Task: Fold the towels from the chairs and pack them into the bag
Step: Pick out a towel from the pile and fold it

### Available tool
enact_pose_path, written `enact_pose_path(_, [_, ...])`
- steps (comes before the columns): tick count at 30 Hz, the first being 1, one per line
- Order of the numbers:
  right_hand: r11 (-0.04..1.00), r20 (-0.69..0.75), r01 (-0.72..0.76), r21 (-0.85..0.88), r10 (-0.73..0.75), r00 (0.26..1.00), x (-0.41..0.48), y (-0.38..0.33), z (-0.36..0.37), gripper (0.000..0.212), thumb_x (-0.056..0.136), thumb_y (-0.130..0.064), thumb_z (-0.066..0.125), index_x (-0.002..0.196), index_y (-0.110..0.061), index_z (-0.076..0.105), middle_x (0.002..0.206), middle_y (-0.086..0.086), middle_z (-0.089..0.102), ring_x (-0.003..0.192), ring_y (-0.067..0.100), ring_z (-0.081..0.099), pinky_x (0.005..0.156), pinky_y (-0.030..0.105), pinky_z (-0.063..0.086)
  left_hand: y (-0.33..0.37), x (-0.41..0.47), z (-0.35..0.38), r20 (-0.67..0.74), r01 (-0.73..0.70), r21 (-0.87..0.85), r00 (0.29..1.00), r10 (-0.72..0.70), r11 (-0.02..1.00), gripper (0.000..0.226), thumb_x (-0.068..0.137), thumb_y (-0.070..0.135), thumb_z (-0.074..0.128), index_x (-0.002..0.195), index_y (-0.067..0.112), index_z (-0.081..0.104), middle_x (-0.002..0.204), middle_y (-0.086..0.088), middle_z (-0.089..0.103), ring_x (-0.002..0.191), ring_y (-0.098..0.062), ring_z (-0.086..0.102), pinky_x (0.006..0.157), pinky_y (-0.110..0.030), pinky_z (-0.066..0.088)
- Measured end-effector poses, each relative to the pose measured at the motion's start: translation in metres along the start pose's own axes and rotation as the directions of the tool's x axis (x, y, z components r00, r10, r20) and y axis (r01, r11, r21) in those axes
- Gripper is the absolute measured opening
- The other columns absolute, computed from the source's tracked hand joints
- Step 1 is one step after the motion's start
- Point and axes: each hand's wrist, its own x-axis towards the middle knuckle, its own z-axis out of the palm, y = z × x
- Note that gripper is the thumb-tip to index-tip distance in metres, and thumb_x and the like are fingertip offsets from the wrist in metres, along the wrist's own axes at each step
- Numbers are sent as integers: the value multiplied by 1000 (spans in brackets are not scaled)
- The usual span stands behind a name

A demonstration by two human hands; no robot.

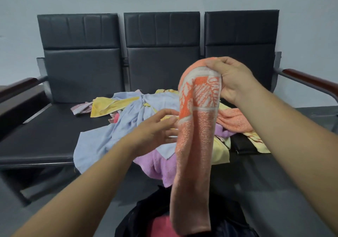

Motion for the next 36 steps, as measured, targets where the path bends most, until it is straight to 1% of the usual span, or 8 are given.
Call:
enact_pose_path(7, [998, -8, -49, -42, 49, 999, 1, 19, -9, 11, 91, -1, 73, 91, -6, 63, 88, 15, 71, 72, 24, 73, 69, 40, 64, -24, 9, 7, -116, 149, 144, 984, -132, 978, 43, 78, 20, 80, 117, 3, 71, 119, -14, 74, 114, -30, 69, 108, -47, 49])
enact_pose_path(11, [993, -95, -114, -38, 110, 989, 9, 36, -24, 6, 91, -3, 73, 93, -3, 67, 88, 19, 74, 79, 31, 75, 72, 45, 65, -21, 6, 5, -104, 71, -135, 991, -86, 988, 42, 86, 13, 73, 126, 2, 66, 129, -16, 69, 118, -28, 67, 100, -40, 55])
enact_pose_path(16, [922, 318, -384, -43, 378, 870, -5, 80, -40, 58, 91, -42, 68, 136, -6, 61, 122, 10, 70, 106, 25, 69, 89, 41, 59, 4, 12, 16, -170, -38, -431, 985, -39, 901, 47, 88, 24, 70, 128, 1, 64, 132, -22, 65, 123, -33, 64, 105, -49, 51])
enact_pose_path(20, [860, 423, -509, -25, 470, 774, -26, 113, -49, 38, 90, -33, 69, 122, -13, 65, 104, 9, 72, 97, 27, 71, 83, 46, 60, 19, 10, 8, -236, -145, -503, 971, 27, 852, 41, 91, 24, 63, 123, -2, 64, 113, -18, 71, 104, -28, 70, 99, -45, 55])
enact_pose_path(25, [931, 436, -361, -47, 344, 832, -29, 109, -37, 28, 92, -14, 63, 119, -7, 66, 106, 6, 72, 100, 22, 69, 91, 41, 59, 24, 4, -10, -280, -190, -377, 956, 85, 906, 29, 91, 20, 63, 114, 3, 67, 101, -11, 75, 93, -23, 74, 79, -37, 62])
enact_pose_path(29, [950, 317, -300, 82, 261, 912, -30, 99, -26, 41, 96, -13, 63, 134, 3, 58, 115, 11, 67, 107, 26, 65, 95, 47, 57, 18, -2, -33, -179, -83, -4, 980, 81, 997, 57, 84, 21, 70, 138, 14, 56, 127, -8, 69, 115, -24, 68, 90, -38, 58])
enact_pose_path(32, [952, 250, -263, 160, 218, 943, -28, 94, -22, 48, 100, -15, 62, 142, 5, 53, 136, 21, 62, 127, 34, 61, 108, 48, 50, 8, -3, -37, -193, 44, 208, 981, -3, 977, 54, 78, 16, 83, 127, 7, 63, 120, -9, 73, 116, -27, 69, 91, -35, 57])
enact_pose_path(36, [954, 177, -262, 145, 236, 956, -24, 84, -25, 20, 99, -16, 64, 109, -2, 74, 104, 12, 75, 96, 23, 73, 84, 36, 62, 0, -5, -26, -252, 94, 144, 966, -55, 985, 54, 78, 23, 74, 120, -10, 64, 114, -12, 74, 106, -26, 72, 89, -34, 60])
